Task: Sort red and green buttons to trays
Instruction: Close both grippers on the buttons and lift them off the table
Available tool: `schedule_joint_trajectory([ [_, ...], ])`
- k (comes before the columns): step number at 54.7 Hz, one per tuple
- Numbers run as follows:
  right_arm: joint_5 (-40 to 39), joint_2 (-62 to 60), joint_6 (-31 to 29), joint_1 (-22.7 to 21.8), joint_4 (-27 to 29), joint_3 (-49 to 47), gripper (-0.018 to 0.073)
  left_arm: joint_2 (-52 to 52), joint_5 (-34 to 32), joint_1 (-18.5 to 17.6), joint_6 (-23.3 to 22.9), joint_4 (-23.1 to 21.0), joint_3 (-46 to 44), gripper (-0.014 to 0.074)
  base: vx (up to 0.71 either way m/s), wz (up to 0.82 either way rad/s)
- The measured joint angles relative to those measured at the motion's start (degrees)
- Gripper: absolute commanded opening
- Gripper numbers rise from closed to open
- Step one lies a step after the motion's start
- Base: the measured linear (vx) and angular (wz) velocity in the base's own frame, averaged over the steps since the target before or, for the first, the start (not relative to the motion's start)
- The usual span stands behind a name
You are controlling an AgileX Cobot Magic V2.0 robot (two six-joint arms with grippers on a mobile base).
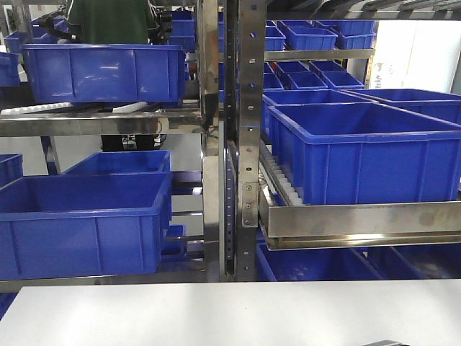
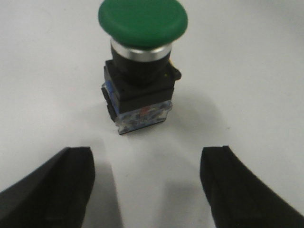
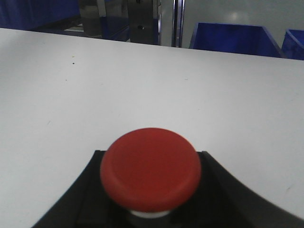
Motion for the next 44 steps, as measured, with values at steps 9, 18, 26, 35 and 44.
schedule_joint_trajectory([
  [9,0.0,0.0,0.0,0.0,0.0,0.0,-0.0008,1.7,-0.4,0.0,-0.1,0.8,-3.6,0.0586,0.0,0.0],
  [18,0.0,0.0,0.0,0.0,0.0,0.0,-0.0008,1.9,-0.5,0.0,-0.1,0.8,-6.0,0.0586,0.0,0.0],
  [26,0.0,0.0,0.0,0.0,0.1,0.0,-0.0008,2.2,-0.4,0.0,-0.1,1.0,-8.5,0.0586,0.0,0.0],
  [35,0.0,0.0,0.0,0.0,1.1,0.0,-0.0008,2.5,-0.4,0.0,-0.1,2.1,-12.5,0.049,0.0,0.0],
  [44,0.0,0.0,0.0,0.0,2.4,0.0,-0.0008,2.5,-0.4,0.0,-1.2,2.4,-14.0,0.0161,0.0,0.0],
])
